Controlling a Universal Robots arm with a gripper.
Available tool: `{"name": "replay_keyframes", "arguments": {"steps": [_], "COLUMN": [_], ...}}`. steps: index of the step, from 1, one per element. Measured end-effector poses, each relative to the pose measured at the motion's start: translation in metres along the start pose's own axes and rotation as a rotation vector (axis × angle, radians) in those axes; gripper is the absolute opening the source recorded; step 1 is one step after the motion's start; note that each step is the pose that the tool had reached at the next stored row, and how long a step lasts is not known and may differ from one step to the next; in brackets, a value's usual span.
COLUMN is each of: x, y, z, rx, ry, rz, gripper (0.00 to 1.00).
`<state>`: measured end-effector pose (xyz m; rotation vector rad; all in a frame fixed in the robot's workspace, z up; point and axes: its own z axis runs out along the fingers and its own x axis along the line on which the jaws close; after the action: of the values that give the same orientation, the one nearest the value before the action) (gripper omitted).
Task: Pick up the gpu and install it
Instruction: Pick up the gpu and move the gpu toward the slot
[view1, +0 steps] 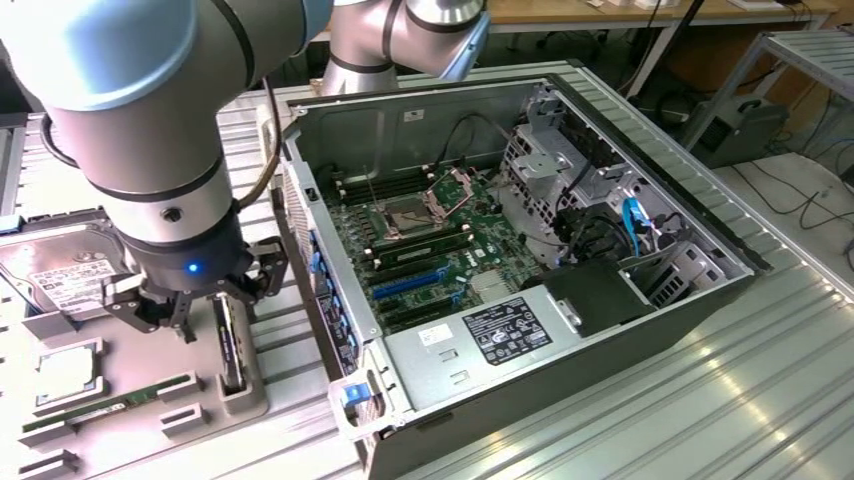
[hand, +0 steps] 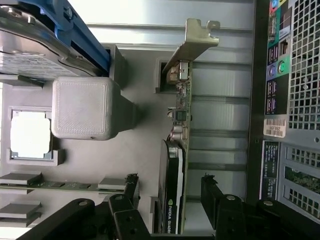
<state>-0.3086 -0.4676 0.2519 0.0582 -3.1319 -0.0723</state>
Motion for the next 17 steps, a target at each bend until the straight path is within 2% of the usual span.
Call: {"name": "replay_keyframes", "arguments": {"steps": [9,17], "x": [-0.001,-0.001], "y": [0.0082,0.0086], "z": [0.0139,0.0266], "rx": [0.0051,0.0054], "ry": [-0.0005,0.0002], "rz": [0.013,0.045], "gripper": [0.62,0.62]}}
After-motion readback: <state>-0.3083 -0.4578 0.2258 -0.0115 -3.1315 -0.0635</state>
